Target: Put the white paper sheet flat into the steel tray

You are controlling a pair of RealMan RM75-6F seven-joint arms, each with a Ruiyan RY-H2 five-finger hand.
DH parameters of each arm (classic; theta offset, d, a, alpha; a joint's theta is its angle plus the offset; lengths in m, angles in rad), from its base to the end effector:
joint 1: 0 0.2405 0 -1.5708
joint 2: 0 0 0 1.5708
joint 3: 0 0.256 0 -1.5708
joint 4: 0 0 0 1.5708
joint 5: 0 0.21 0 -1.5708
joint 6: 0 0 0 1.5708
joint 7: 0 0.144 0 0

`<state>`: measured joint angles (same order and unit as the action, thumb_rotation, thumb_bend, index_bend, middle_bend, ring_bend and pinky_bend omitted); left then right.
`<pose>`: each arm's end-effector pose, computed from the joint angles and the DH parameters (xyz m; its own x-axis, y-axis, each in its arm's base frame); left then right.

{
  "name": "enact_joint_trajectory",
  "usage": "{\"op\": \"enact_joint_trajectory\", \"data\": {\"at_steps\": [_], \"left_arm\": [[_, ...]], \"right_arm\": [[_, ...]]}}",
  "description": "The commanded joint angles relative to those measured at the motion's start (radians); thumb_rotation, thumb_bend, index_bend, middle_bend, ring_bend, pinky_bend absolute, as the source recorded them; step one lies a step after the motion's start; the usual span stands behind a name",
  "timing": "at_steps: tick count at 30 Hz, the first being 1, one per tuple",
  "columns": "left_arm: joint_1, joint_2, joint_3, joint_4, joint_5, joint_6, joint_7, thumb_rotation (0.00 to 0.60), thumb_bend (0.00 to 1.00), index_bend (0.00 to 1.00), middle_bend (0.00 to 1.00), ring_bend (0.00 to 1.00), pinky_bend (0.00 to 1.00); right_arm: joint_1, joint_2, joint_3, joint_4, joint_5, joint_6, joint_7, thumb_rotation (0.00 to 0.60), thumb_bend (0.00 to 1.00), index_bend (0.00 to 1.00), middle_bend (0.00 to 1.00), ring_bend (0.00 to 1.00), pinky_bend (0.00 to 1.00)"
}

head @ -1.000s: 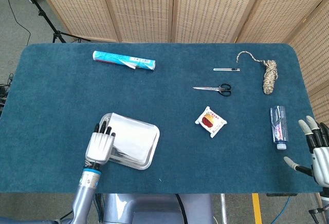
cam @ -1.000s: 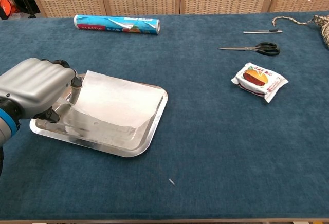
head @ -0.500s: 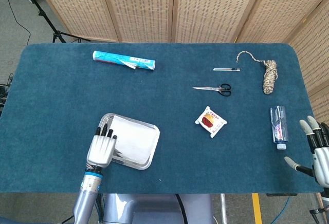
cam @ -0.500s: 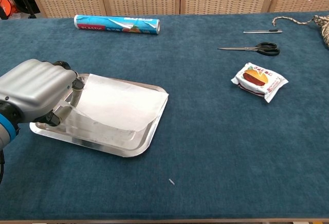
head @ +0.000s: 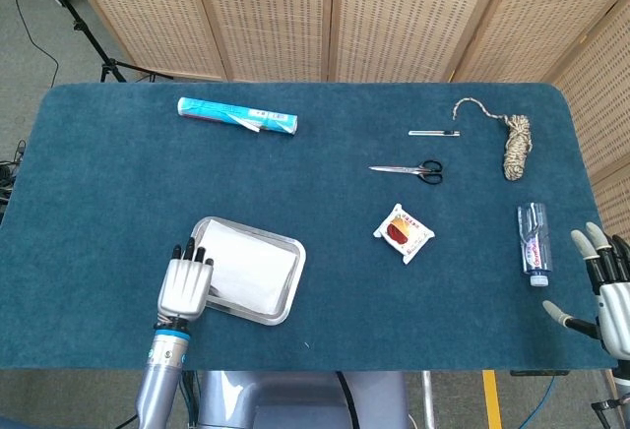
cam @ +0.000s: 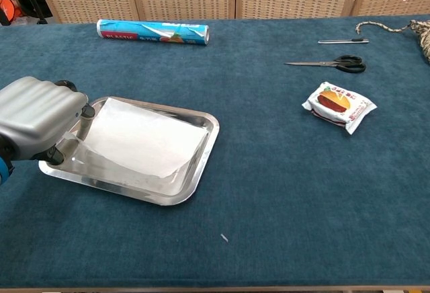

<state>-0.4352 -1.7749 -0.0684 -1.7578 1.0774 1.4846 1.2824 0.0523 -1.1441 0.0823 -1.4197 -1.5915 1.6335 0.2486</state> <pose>-0.1493 0.2258 -0.0339 0.7819 0.1271 0.6103 0.6233 -0.1549 -0.7664 -0.3264 -0.1769 0.1878 0.3103 0.1536 0.9381 -0.9407 -0.0926 0.3264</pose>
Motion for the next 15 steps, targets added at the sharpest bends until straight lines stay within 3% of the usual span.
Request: {"op": "enact_joint_trajectory", "data": {"at_steps": [1, 7, 15], "left_arm": [[0.0, 0.0, 0.001, -0.006, -0.004, 0.005, 0.004, 0.6, 0.45, 0.66, 0.38, 0.17, 0.3], [-0.002, 0.0, 0.005, -0.014, -0.004, 0.008, 0.004, 0.6, 0.4, 0.66, 0.38, 0.17, 0.31], [-0.005, 0.007, 0.007, -0.029, -0.019, 0.004, 0.0, 0.6, 0.06, 0.66, 0.38, 0.17, 0.32]], "right_arm": [[0.0, 0.0, 0.0, 0.0, -0.001, 0.001, -0.001, 0.6, 0.0, 0.0, 0.0, 0.0, 0.0], [-0.001, 0.0, 0.0, -0.001, -0.001, 0.003, 0.003, 0.6, 0.0, 0.0, 0.0, 0.0, 0.0], [-0.002, -0.001, 0.003, 0.003, 0.002, 0.008, 0.012, 0.6, 0.0, 0.0, 0.0, 0.0, 0.0]]}}
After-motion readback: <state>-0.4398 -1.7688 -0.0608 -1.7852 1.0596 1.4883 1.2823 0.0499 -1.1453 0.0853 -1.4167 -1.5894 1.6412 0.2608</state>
